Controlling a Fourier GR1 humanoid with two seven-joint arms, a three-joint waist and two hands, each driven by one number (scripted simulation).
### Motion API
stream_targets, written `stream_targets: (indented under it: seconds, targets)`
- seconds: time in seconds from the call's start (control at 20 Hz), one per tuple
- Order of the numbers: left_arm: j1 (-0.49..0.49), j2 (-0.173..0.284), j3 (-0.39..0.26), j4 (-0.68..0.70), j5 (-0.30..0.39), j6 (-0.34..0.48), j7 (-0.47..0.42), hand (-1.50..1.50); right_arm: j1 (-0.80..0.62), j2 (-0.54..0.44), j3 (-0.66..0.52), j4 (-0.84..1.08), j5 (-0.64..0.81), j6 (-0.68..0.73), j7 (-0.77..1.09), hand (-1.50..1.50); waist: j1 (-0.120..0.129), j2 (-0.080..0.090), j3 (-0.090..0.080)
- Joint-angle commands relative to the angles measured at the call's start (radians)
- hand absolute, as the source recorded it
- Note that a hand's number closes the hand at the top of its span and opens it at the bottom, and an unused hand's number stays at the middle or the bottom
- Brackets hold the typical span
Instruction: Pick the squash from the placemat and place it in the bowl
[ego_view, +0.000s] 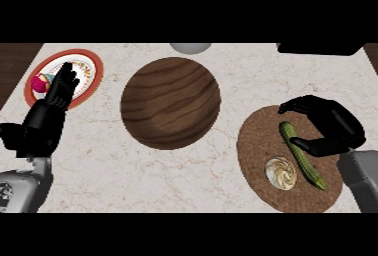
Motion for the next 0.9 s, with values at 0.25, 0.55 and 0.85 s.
stream_targets:
  seconds: [0.25, 0.55, 0.85]
  targets:
    - [-0.012, -0.008, -0.016, 0.018, -0.057, 0.046, 0.030, 0.00, -0.126, -0.229, -0.034, 0.060, 0.034, 0.398, -0.253, -1.50, 0.002, -0.010, -0.002]
    - [-0.040, -0.034, -0.033, 0.019, -0.059, 0.056, 0.067, 0.00, -0.190, -0.335, 0.059, -0.041, 0.206, 0.379, -0.271, -1.50, 0.005, -0.014, -0.003]
    - [-0.073, -0.027, -0.041, 0.037, -0.090, 0.060, 0.082, 0.00, -0.230, -0.379, 0.206, -0.120, 0.403, 0.287, -0.365, -1.50, 0.005, -0.009, -0.005]
